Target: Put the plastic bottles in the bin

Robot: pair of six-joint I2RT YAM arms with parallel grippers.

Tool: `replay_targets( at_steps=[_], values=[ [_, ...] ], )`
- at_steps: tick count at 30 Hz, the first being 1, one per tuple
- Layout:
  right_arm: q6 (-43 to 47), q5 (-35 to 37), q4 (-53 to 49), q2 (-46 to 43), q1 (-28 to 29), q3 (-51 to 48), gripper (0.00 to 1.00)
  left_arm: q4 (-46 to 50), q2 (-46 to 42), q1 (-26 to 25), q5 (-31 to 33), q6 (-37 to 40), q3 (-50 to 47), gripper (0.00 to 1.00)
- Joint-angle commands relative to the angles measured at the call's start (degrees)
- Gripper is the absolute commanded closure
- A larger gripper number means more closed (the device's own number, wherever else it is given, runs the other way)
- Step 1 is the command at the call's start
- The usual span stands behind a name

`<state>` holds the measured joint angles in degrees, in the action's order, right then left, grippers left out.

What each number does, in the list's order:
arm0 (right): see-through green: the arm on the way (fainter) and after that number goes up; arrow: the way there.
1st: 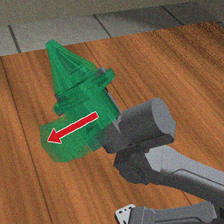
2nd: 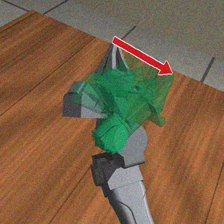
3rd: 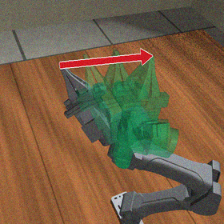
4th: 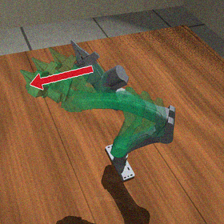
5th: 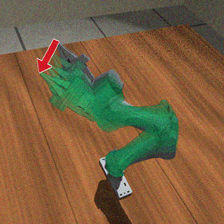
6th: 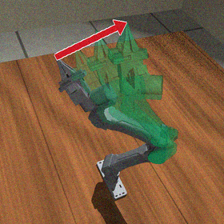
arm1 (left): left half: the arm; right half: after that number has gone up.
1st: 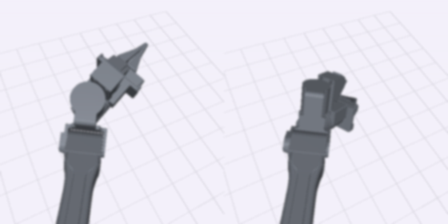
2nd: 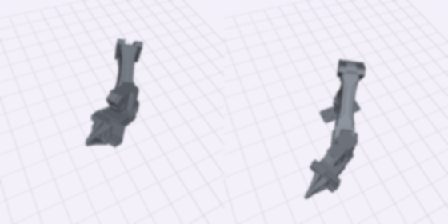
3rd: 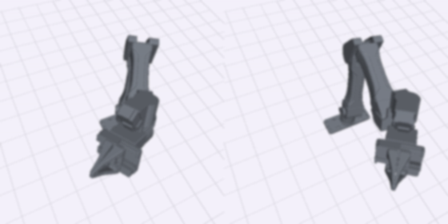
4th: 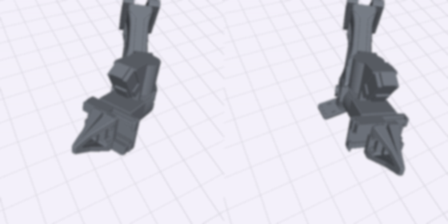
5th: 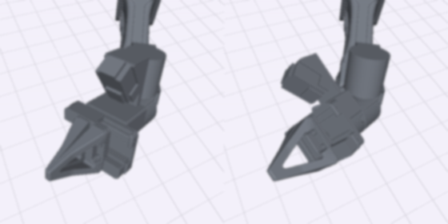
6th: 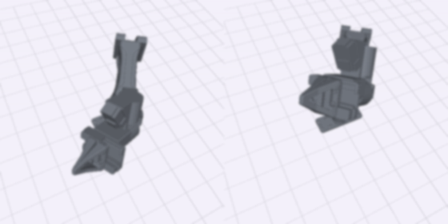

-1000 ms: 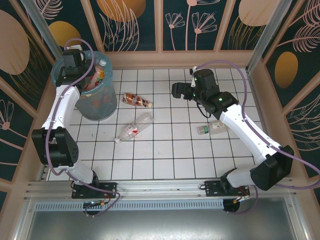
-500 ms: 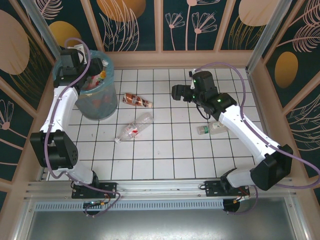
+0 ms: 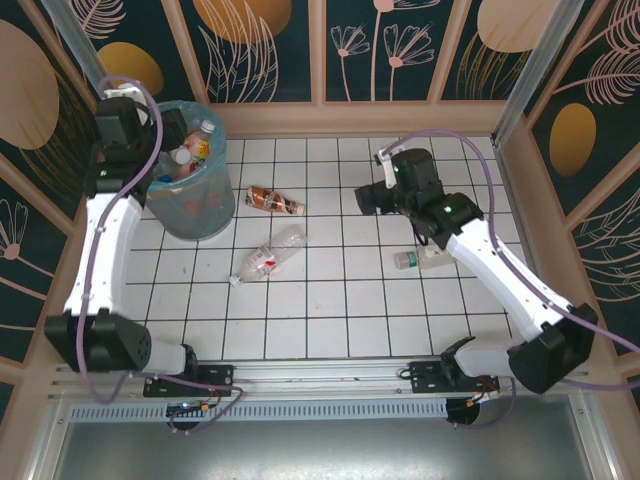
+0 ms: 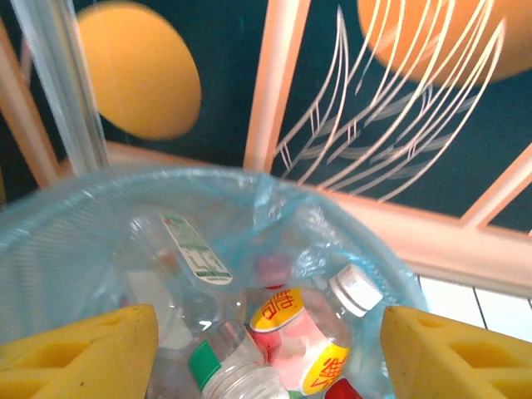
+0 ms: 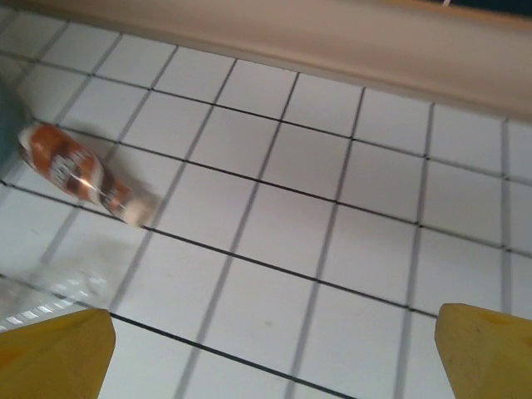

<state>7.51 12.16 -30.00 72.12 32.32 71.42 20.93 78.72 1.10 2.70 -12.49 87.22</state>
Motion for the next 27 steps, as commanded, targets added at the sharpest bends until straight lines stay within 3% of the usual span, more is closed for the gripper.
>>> replay_targets(
  at_steps=[1,4,6,10,13,20,27],
  values=[
    [19.66,3.43,-1.63,-3.80,0.33,-4.19,0.01,-1.37,-7.06,-5.30,3.01,4.26,-6.17,0.30],
    [28.81,5.65,-5.25,-3.17,-0.66,-7.23,0.01,-6.88,-14.08,-11.51,-1.60,6.12,-16.19,0.32],
    [31.05,6.49,-7.82,-1.16,-5.44,-8.48,0.01,-11.38,-18.05,-16.31,-4.54,7.02,-22.64,0.33],
    [34.01,8.44,-11.26,2.73,-10.21,-12.60,0.01,-11.73,-19.12,-23.84,-1.57,5.72,-27.52,0.33],
    [32.95,4.53,-9.25,4.33,-13.39,-14.78,0.01,-11.26,-18.12,-27.44,-2.16,4.30,-29.28,0.34],
    [35.46,-2.76,-10.40,12.63,-17.20,-15.53,0.01,-15.96,-17.51,-30.58,-6.32,1.05,-32.91,0.33],
    [37.06,-2.48,-9.35,18.63,-18.73,-15.30,0.01,-15.52,-17.69,-31.16,-8.08,2.14,-32.69,0.32]
  ],
)
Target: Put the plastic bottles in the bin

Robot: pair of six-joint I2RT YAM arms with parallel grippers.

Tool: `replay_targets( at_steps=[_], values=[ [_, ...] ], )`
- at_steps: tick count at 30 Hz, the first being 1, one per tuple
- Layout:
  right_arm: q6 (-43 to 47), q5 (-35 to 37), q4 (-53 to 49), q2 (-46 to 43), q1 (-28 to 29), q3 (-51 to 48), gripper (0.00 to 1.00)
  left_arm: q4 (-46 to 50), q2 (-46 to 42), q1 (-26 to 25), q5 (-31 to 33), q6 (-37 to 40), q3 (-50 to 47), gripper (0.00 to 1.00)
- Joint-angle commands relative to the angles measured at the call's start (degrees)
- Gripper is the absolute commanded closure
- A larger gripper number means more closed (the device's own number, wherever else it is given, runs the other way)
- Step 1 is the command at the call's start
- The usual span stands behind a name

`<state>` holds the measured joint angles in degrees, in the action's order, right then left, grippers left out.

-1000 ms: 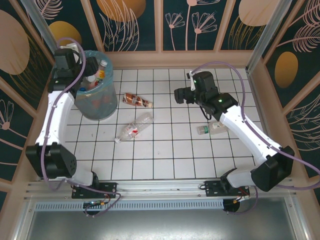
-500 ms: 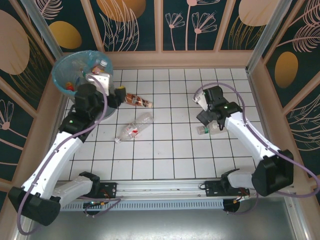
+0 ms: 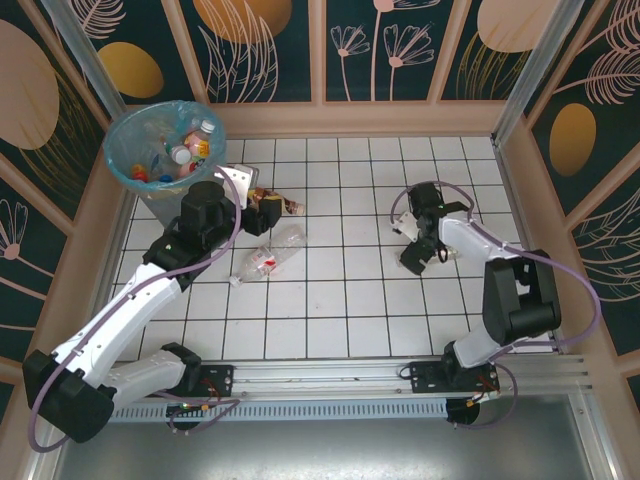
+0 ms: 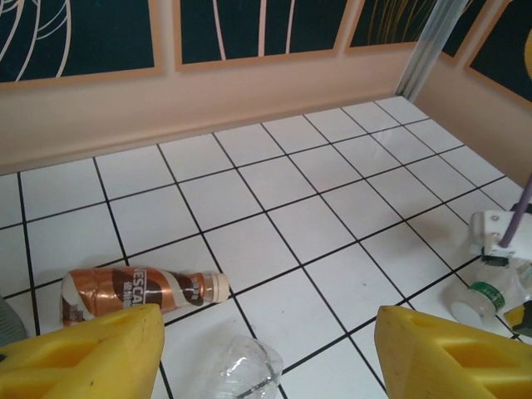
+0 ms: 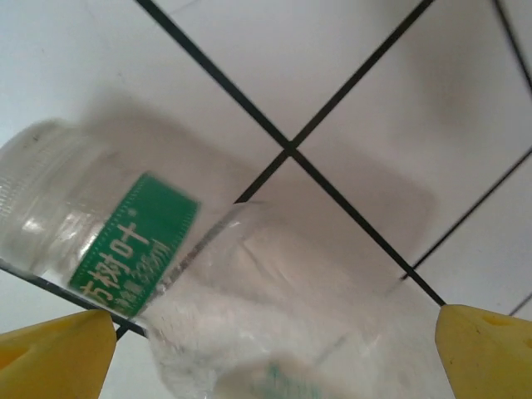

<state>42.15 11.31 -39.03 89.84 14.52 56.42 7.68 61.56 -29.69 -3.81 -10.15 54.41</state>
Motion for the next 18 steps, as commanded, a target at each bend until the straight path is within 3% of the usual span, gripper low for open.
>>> replay_targets(
  at_steps=[1,10,12,15,18],
  values=[
    [1.93,-2.38,-0.71,1.54,-1.44,0.04,0.01,-2.29,-0.88,-0.36,-1.46,-0.05,-0.08,0.31],
    [-3.75,-5.60,-1.10,5.43,-2.05,0.05,0.01,-3.20,-2.41,-0.36,-1.43,0.66,-1.46,0.29],
    [-5.18,-6.28,-0.96,6.58,-2.07,0.47,0.08,-3.20,-2.32,-0.31,-1.57,0.57,-1.64,0.29],
    [-6.64,-8.21,-1.43,7.25,-2.03,1.89,0.30,-2.22,-1.88,-0.30,-0.50,-0.42,-1.08,0.29],
    [-7.93,-7.95,-1.93,6.18,-1.46,3.05,0.40,-0.45,-1.21,-0.37,0.58,-1.92,0.61,0.29]
  ],
)
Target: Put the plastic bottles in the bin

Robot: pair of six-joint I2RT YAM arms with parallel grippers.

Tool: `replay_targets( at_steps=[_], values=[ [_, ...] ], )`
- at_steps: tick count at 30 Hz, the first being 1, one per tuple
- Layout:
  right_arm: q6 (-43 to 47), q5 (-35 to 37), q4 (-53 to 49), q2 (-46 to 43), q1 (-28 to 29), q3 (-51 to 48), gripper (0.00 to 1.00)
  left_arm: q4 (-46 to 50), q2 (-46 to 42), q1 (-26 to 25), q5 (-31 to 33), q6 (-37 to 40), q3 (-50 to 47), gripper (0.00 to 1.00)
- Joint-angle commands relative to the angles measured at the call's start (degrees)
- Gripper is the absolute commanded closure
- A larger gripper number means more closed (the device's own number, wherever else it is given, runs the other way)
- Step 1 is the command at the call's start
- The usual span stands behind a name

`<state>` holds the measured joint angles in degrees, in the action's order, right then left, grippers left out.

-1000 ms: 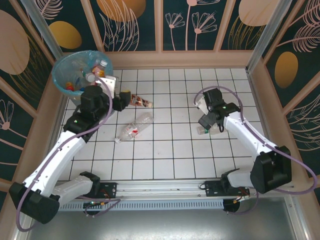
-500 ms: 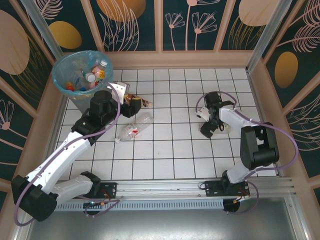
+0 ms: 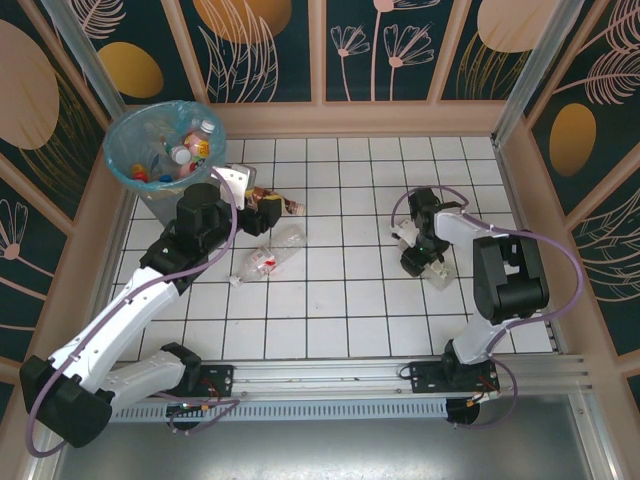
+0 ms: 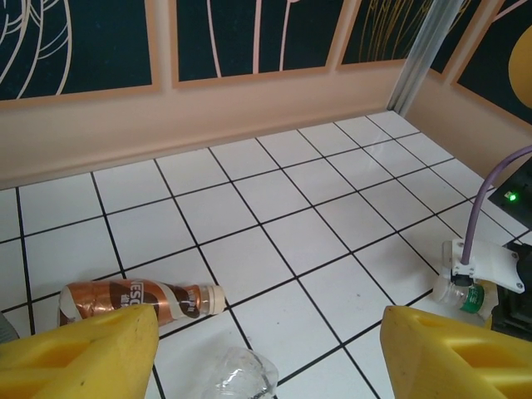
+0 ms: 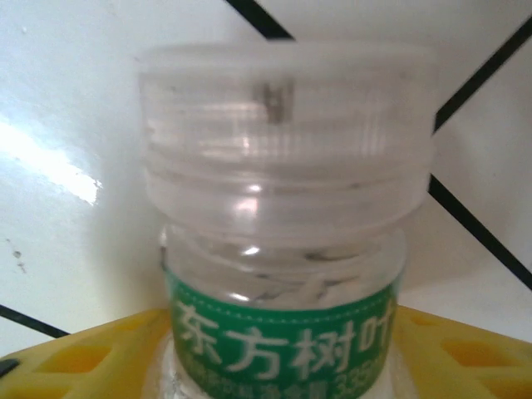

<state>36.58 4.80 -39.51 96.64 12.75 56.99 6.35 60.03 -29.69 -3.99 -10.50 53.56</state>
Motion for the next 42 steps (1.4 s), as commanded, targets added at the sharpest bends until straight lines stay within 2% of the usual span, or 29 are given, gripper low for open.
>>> replay_targets(
  at_steps=[1,4,8,11,13,15,17,18,25,33,37,39,42],
  values=[
    [-2.56,-1.37,-1.40,-1.57,0.79,2.73,0.44,1.26,0.55,-0.37,0.86,-2.52,1.81,0.29],
    [-4.10,-3.06,-0.45,-5.32,2.78,3.34,0.47,0.93,1.77,-0.36,-1.21,-5.88,3.77,0.29],
    [-6.92,-10.96,3.38,-12.03,7.08,3.46,0.47,-3.93,4.38,-0.30,-13.56,-10.95,4.01,0.29],
    [-9.67,-23.26,9.45,-17.84,9.54,2.81,0.52,-8.24,6.51,-0.32,-21.41,-14.62,4.44,0.28],
    [-11.85,-35.70,16.27,-21.49,10.54,1.95,0.56,-10.36,7.33,-0.34,-23.26,-15.77,4.61,0.27],
    [-15.59,-43.55,23.15,-23.63,12.07,1.25,0.58,-12.58,7.26,-0.28,-24.43,-15.95,4.34,0.24],
    [-19.39,-47.75,28.91,-24.47,13.94,1.24,0.59,-15.40,6.81,-0.36,-27.07,-16.50,3.56,0.12],
    [-20.76,-49.17,30.98,-24.42,14.98,1.64,0.59,-16.97,6.67,-0.35,-29.37,-16.73,3.11,0.10],
    [-22.41,-51.83,33.25,-21.68,20.43,6.91,0.60,-23.30,5.65,-0.36,-39.08,-20.55,2.51,0.09],
    [-24.11,-52.72,36.20,-21.88,24.00,7.59,0.59,-21.63,5.53,-0.97,-40.02,-20.61,2.82,0.15],
    [-25.86,-53.33,38.22,-21.98,25.01,7.67,0.59,-16.51,6.35,-2.85,-39.25,-16.96,4.76,0.18],
    [-26.76,-54.11,39.52,-22.11,25.50,7.70,0.59,-14.11,7.17,-3.44,-38.75,-16.11,6.05,0.27],
    [-27.35,-54.52,40.44,-22.19,25.74,7.87,0.59,-13.98,7.65,-3.62,-38.73,-16.57,6.76,0.36]
  ],
)
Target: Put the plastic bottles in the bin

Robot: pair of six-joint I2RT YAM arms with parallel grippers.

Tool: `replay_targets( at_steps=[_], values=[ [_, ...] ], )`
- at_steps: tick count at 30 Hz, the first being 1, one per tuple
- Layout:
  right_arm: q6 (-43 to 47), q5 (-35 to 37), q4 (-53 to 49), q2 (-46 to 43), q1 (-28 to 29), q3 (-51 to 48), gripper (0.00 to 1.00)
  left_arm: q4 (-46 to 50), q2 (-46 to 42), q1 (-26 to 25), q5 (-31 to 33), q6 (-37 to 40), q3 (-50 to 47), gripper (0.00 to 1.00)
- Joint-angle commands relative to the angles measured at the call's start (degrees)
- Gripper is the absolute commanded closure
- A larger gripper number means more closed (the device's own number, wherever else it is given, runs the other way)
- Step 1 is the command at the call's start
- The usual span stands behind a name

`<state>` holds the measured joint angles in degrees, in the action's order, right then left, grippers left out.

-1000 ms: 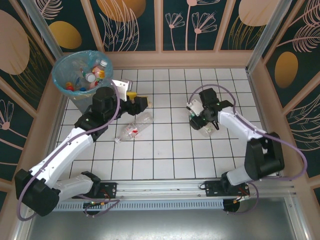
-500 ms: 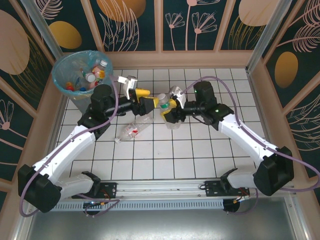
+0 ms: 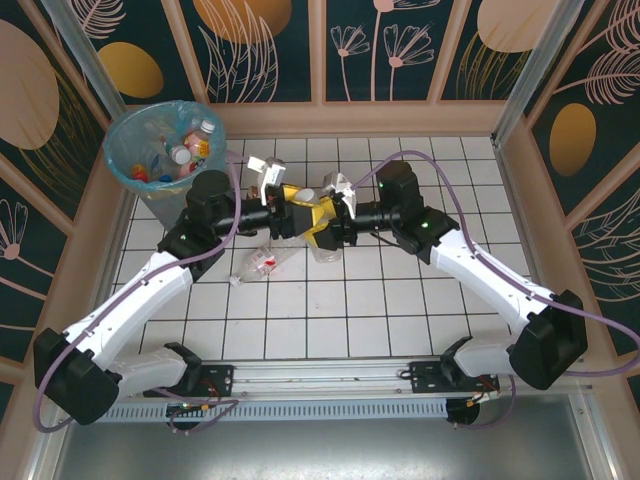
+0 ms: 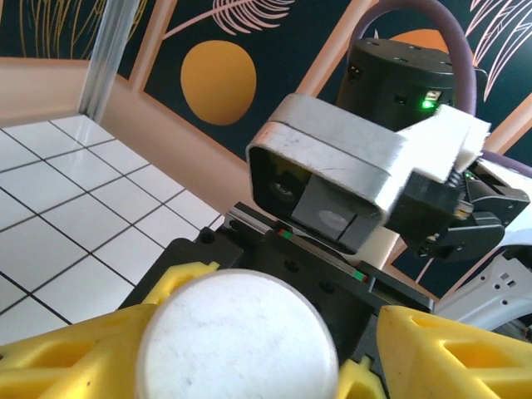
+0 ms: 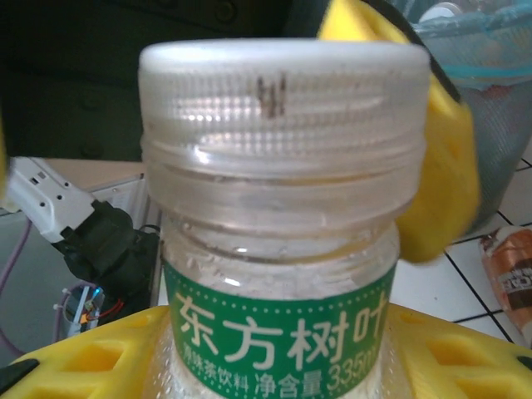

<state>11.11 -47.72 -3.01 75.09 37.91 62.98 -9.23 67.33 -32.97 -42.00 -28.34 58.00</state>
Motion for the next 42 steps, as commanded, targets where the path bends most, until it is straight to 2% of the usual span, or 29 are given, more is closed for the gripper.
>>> replay_targets(
  at_steps=[1,4,5,7,9,10,13,18,21,26,31,35,39,42],
  values=[
    [-1.89,-2.02,3.99,-0.69,0.59,1.88,0.59,1.59,0.27,-0.38,-0.48,1.31,2.51,0.40],
    [-1.90,-1.33,3.91,-0.95,0.58,1.88,0.56,1.52,-0.84,-0.35,2.72,1.18,3.07,0.54],
    [-1.93,-1.09,3.86,-1.07,0.59,1.80,0.50,1.42,-1.43,-0.34,4.08,1.05,3.42,0.63],
    [-2.43,0.45,4.76,-1.68,0.74,1.33,0.36,1.78,-2.70,-0.39,8.04,0.45,4.53,0.79],
    [-3.39,3.48,7.64,-3.04,0.91,-0.05,0.12,3.73,-3.96,-0.38,13.16,0.21,6.93,0.97],
    [-3.99,5.38,9.30,-3.78,1.05,-0.77,0.01,5.31,-4.41,-0.39,16.19,0.53,8.43,1.00],
    [-3.74,10.93,14.32,-6.54,1.39,-3.17,0.01,15.39,-5.60,-0.37,30.85,5.92,16.33,1.00],
    [0.09,18.32,15.56,-8.66,2.16,-5.13,0.01,29.96,-3.50,-0.24,65.71,20.23,31.55,1.00],
    [1.98,19.07,13.25,-8.64,2.75,-5.25,0.01,33.74,1.02,2.61,75.35,26.97,38.63,1.00],
    [4.41,20.29,10.25,-8.82,4.23,-5.98,0.01,39.82,9.62,13.63,76.66,31.25,47.66,1.00],
    [5.14,20.46,9.38,-9.33,5.22,-7.20,0.01,43.25,18.28,17.96,81.61,38.54,52.04,1.00],
    [5.74,20.81,8.81,-10.04,5.92,-8.22,0.01,38.23,19.14,19.64,81.44,43.14,45.62,1.00],
    [5.32,21.18,8.98,-10.75,6.18,-9.44,0.01,35.71,18.45,22.13,79.00,42.85,40.24,1.00],
    [4.98,21.27,8.98,-10.85,6.37,-10.06,0.01,34.67,18.46,23.19,80.17,43.33,37.39,1.00]
  ],
)
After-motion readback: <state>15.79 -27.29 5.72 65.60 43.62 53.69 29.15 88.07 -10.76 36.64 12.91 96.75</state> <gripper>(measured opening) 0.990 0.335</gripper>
